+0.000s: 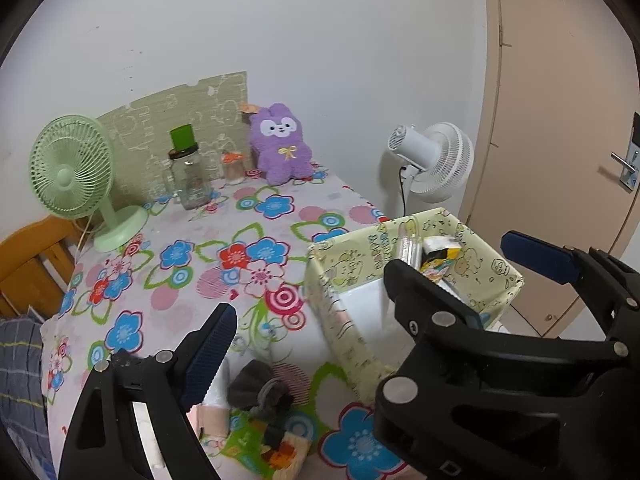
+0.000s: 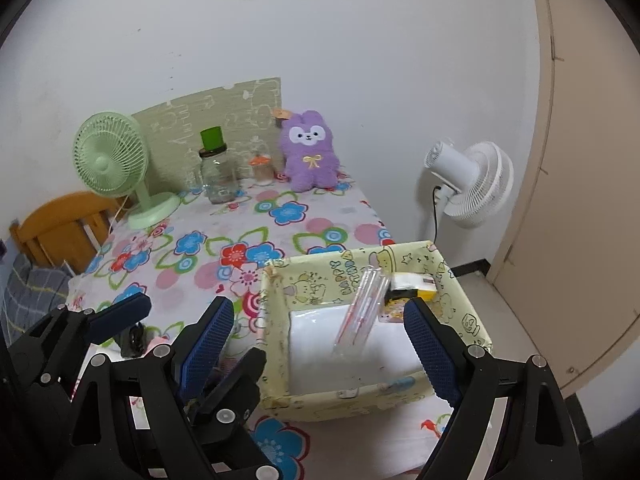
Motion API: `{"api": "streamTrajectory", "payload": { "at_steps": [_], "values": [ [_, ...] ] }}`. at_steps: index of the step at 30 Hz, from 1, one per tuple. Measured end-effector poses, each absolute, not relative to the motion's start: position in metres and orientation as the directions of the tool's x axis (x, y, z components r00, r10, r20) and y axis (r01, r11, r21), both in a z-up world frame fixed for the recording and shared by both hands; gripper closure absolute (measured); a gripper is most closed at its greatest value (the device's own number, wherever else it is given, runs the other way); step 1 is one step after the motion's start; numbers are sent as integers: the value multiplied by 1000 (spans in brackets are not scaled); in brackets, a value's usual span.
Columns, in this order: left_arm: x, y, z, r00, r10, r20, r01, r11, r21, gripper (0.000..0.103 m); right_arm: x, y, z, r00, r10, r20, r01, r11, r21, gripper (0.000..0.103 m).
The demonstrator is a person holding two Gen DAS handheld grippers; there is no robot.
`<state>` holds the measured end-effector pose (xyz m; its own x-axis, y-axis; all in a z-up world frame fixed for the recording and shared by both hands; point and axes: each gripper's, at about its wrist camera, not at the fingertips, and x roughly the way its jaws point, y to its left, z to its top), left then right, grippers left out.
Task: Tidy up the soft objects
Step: 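Open both tools to drop the straw bag and yellow packet into the box, then move both tools back over the remaining items on the table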
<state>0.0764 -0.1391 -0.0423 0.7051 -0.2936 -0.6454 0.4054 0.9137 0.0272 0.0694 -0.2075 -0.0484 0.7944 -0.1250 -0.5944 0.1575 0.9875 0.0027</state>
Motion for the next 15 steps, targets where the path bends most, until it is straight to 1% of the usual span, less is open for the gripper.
{"api": "streamTrajectory", "payload": {
  "at_steps": [10,15],
  "values": [
    [66,-108,-47,728,-274,-629,370,929,23,12,60,-175,-50,809,-123,-574,124,992,-38,14],
    [61,-92,-50,734,-272,-622,358,934,14,12,58,-163,-54,803,-94,-588,98,995,-25,14]
  ]
}}
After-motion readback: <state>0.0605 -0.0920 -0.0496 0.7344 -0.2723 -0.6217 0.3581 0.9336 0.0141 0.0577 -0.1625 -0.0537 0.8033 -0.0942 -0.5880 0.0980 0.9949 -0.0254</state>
